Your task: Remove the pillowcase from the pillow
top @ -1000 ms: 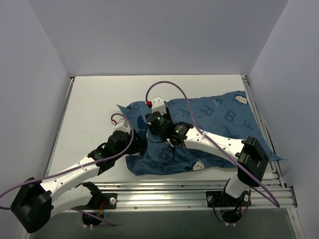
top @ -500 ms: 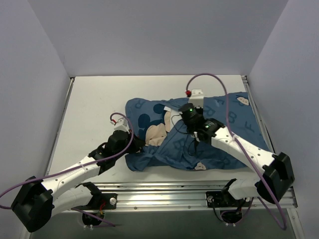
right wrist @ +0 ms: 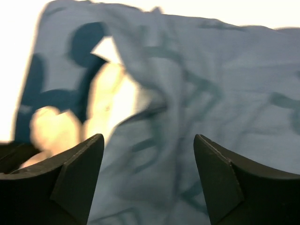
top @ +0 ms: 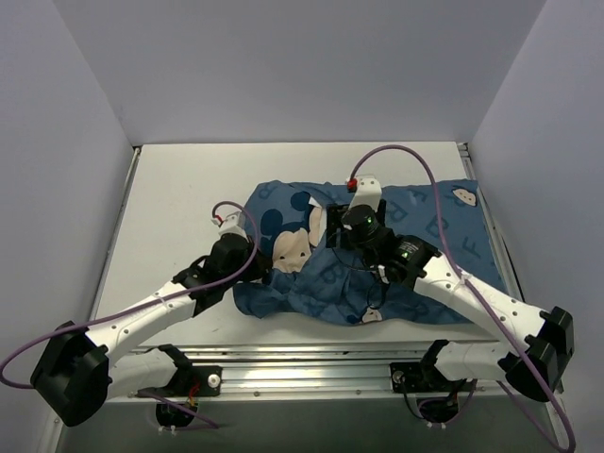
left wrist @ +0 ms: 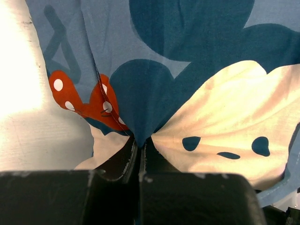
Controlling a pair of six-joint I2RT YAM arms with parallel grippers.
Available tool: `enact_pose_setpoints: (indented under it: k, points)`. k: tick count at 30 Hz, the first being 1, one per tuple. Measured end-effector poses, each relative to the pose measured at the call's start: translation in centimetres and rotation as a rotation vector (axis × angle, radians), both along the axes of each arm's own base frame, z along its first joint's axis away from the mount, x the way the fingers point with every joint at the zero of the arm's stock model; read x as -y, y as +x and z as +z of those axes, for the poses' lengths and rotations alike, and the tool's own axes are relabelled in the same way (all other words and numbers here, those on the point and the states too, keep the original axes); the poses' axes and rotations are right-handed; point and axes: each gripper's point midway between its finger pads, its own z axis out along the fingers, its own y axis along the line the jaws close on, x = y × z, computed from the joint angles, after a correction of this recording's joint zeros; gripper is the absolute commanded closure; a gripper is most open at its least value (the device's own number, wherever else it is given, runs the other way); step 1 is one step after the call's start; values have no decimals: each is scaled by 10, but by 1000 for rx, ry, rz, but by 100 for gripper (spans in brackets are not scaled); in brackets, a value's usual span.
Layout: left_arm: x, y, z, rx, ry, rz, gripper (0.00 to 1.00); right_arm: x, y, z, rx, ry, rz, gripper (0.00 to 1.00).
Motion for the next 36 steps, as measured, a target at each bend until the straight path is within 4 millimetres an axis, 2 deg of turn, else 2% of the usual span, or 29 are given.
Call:
enact_pose_setpoints:
  k: [4, 8, 10, 11, 13, 14, 15, 19, 22, 25, 27, 31, 32, 34, 36]
  points:
    - [0, 4, 0, 0, 22, -1, 98, -31, -6, 8, 9, 27, 54, 23]
    - [-1, 6, 0, -3, 34, 6, 98, -33, 0, -20, -36, -16, -12, 24]
    - [-2, 7, 1, -3, 40, 15, 98, -27, 1, -39, -63, -49, -57, 35]
    - [-3, 8, 1, -3, 43, 19, 98, -22, -1, -50, -77, -69, -78, 50]
    - [-5, 9, -1, -9, 54, 34, 98, -13, -4, -61, -87, -84, -115, 65]
    - [-7, 10, -2, -12, 58, 44, 98, -8, -6, -65, -88, -84, -132, 77]
    - [-9, 11, -3, -18, 59, 58, 98, -3, -8, -67, -86, -81, -151, 81]
    - [-19, 23, -5, -44, 40, 132, 98, 15, -22, -68, -75, -12, -200, 90]
    - [-33, 42, -6, -71, 6, 195, 98, 28, -35, -66, -64, 48, -214, 94]
    - [-44, 65, -3, -82, -12, 238, 98, 29, -45, -66, -60, 128, -186, 97]
    - [-43, 79, 4, -76, -5, 227, 96, 22, -47, -66, -58, 173, -148, 100]
    - [-34, 94, 27, -8, 28, 156, 56, 15, -43, -68, -50, 190, -109, 100]
    - [-32, 94, 33, 18, 45, 140, 31, 14, -41, -68, -47, 188, -106, 100]
    - [-23, 90, 48, 81, 83, 101, 17, 12, -36, -71, -47, 182, -101, 100]
    - [-2, 74, 64, 150, 110, 27, 13, 10, -32, -74, -53, 182, -95, 100]
